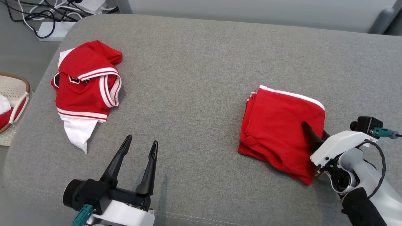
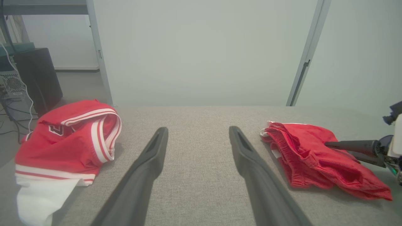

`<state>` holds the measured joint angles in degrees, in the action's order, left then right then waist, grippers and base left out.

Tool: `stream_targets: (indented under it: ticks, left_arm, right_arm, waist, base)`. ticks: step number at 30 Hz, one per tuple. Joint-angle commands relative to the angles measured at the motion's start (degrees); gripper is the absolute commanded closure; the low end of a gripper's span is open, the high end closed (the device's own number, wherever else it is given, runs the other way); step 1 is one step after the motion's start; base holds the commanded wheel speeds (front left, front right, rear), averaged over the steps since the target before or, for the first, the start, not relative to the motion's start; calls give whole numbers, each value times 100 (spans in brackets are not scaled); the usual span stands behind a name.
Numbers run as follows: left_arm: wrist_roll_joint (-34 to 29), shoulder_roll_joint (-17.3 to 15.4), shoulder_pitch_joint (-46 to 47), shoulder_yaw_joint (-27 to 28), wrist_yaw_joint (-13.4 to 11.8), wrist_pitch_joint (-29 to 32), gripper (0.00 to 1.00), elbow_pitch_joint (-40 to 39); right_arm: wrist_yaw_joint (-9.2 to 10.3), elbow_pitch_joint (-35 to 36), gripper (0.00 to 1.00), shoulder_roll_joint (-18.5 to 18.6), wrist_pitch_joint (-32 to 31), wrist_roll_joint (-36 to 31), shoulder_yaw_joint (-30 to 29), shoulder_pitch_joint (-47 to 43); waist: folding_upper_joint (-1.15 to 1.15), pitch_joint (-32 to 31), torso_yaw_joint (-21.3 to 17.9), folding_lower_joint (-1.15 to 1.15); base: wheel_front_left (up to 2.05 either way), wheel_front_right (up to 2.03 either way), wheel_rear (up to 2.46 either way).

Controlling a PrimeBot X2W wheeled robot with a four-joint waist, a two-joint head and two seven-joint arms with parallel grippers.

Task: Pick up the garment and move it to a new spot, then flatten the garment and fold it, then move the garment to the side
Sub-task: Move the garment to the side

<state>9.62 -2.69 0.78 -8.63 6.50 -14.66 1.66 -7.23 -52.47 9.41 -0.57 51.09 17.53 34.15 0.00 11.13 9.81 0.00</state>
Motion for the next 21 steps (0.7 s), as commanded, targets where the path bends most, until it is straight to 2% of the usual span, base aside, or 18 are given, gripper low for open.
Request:
stream_targets:
  ticks: [1, 2, 3, 21]
  left_arm:
    - [23, -19, 299, 158, 22, -34, 0, -134]
    - [24, -19, 307, 158, 24, -34, 0, -130]
    - [23, -19, 314, 158, 27, -34, 0, -126]
    - [-98, -19, 248, 191, 53, -34, 0, -113]
  right_arm:
    - [-25, 65, 58, -34, -14, 45, 137, 58]
    - [-25, 54, 90, -31, 11, 70, 153, 76]
    - [-25, 38, 100, -27, 31, 90, 171, 88]
    - [-25, 111, 100, 232, 772, 54, 812, 85]
  waist:
    - [0, 10, 6, 0]
    - [0, 19, 12, 0]
    - [0, 23, 16, 0]
    - [0, -194, -182, 0]
  base:
    - [0, 0, 0]
    - [0, 0, 0]
    - [0, 0, 0]
    - [0, 0, 0]
